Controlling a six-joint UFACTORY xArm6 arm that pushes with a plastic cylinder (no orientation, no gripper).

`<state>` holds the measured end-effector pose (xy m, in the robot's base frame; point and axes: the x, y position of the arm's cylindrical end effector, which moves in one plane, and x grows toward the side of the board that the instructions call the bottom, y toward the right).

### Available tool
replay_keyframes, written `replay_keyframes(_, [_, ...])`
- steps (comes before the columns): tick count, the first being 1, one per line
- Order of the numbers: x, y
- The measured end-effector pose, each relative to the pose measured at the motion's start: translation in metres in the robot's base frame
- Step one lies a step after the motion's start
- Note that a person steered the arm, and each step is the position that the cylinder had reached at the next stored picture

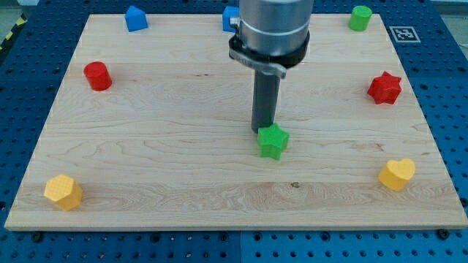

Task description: Push the green star to the bottom center

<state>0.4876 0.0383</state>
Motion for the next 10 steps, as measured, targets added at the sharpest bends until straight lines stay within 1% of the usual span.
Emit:
replay_keyframes(1, [0.006, 0.016])
replay_keyframes(2, [-0.003, 0.080])
replay_keyframes(3, [0.008, 0.096])
replay_keyframes(4, [0.012, 0.079])
replay_keyframes(7, [0.047, 0.017])
replay_keyframes(8, [0.029, 0.017])
replay_keyframes(10, [0.022, -0.044])
